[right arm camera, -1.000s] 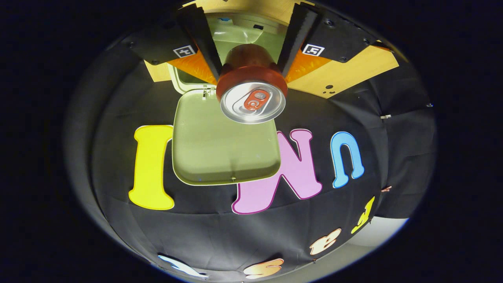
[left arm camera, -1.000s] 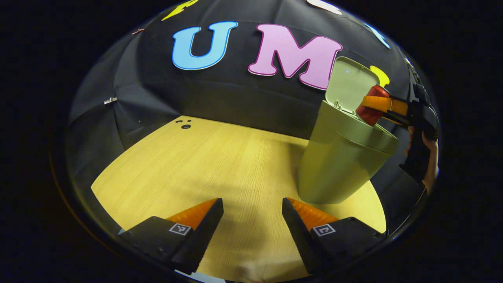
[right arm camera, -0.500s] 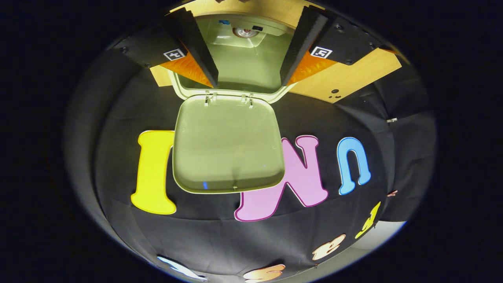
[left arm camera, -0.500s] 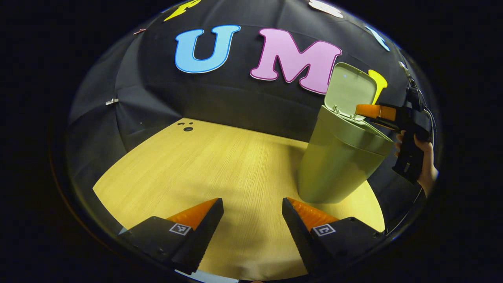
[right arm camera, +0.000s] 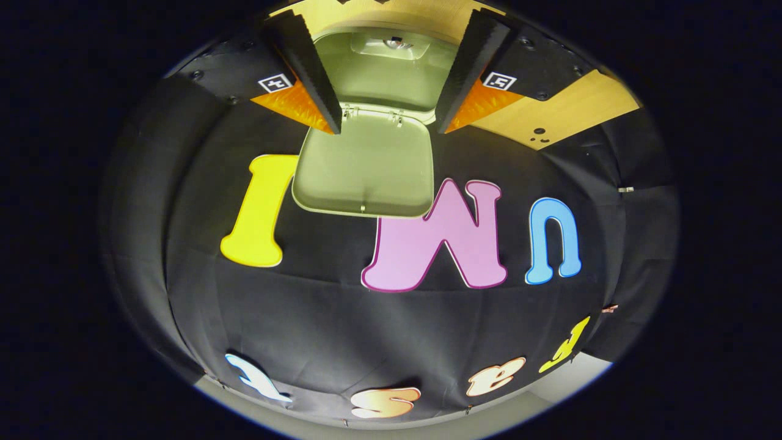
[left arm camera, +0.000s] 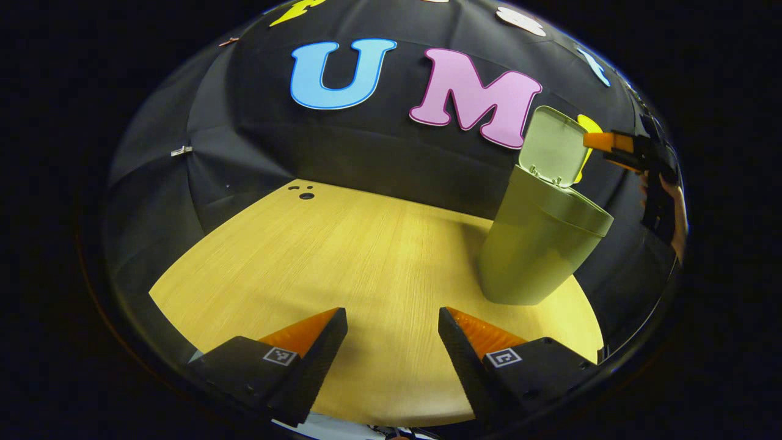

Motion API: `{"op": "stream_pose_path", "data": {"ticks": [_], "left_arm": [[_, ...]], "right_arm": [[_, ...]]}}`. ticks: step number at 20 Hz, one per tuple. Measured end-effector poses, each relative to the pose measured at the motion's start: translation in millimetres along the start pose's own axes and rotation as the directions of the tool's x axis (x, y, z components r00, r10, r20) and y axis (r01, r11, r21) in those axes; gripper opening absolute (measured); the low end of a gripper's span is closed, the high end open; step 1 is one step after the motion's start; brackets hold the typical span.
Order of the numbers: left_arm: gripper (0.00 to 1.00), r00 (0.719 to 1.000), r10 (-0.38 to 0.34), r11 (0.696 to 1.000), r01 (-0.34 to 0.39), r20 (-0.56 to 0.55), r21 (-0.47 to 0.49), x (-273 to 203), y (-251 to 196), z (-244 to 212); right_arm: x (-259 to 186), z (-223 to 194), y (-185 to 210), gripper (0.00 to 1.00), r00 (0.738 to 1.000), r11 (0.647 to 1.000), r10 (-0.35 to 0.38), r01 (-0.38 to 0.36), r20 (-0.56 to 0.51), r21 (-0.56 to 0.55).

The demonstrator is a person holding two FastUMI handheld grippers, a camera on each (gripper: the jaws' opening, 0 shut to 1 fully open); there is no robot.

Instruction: Press the lid of the desktop garbage bin to open it, pick up the crumpled paper on the desktop and throw it into the bin, then pick up the pop can on the desktop and drop it into the bin, and finally close the garbage bin lid.

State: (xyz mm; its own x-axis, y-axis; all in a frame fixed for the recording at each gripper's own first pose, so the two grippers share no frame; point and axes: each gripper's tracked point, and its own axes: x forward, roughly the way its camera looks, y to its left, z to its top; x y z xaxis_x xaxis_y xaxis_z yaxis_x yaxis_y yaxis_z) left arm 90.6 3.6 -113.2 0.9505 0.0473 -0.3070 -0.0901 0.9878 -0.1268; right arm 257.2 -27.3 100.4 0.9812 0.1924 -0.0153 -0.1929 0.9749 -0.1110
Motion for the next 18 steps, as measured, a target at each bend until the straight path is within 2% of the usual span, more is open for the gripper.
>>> {"op": "stream_pose_path", "data": {"ticks": [9, 14, 18], "left_arm": [[0.96, 1.0, -0.01, 0.998, 0.009, -0.011, -0.057, -19.0, 43.7, -16.0], [0.96, 1.0, 0.012, 0.999, -0.012, 0.004, -0.051, -18.6, 54.0, -8.2], [0.96, 0.999, 0.044, 0.995, -0.043, 0.01, -0.092, -8.9, 59.8, -1.3]], "right_arm": [[20.3, 91.5, 4.5, 0.96, 0.998, 0.997, -0.054, 0.053, 0.033, 0.048], [61.7, 108.6, -6.7, 0.95, 0.997, 0.995, -0.077, 0.074, 0.029, 0.067], [103.6, 111.5, -21.0, 0.95, 0.994, 0.991, -0.11, 0.109, 0.015, 0.075]]}}
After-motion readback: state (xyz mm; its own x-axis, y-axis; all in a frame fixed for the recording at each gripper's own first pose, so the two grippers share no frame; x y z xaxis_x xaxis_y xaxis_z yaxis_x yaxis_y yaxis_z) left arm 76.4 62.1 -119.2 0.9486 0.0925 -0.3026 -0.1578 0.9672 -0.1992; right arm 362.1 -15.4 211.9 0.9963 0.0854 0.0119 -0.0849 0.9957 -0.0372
